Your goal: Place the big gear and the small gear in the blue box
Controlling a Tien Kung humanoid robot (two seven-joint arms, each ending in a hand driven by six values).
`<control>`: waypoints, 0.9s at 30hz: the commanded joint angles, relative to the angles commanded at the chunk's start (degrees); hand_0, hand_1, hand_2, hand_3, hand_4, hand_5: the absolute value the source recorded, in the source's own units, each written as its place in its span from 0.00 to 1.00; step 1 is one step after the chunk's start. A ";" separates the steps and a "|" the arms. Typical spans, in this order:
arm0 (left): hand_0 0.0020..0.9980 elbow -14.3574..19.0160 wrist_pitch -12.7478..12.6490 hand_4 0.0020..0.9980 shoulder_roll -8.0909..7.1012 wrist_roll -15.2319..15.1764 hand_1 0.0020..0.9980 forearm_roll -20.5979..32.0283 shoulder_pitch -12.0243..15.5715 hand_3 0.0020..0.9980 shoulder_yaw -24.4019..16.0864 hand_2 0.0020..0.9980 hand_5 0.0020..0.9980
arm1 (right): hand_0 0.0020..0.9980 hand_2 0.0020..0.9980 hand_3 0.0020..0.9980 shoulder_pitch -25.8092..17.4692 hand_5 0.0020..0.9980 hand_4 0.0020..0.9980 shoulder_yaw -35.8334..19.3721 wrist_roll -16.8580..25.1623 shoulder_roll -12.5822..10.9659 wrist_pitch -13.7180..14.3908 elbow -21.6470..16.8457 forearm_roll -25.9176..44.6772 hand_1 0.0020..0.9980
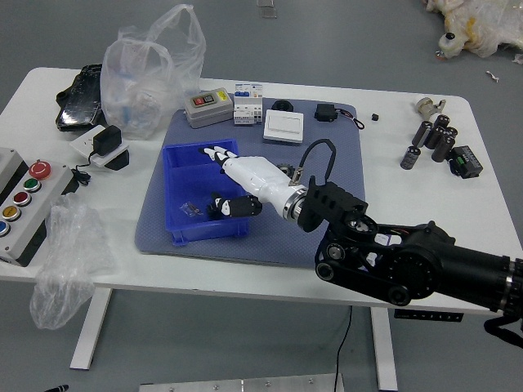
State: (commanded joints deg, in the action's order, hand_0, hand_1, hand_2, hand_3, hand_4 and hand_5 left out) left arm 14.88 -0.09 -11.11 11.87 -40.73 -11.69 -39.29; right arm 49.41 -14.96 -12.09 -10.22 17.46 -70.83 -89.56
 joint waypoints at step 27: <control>0.72 0.02 0.19 0.82 0.17 0.27 0.62 -1.10 -0.70 0.73 -0.61 0.63 0.60 | 1.00 1.00 1.00 2.73 0.59 1.00 2.20 -4.16 3.37 -2.26 24.07 8.27 1.00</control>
State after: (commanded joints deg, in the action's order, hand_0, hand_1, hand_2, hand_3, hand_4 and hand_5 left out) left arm 14.89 0.10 -10.94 12.14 -41.84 -12.39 -39.90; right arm 52.14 -12.77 -16.25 -6.85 15.20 -46.77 -81.30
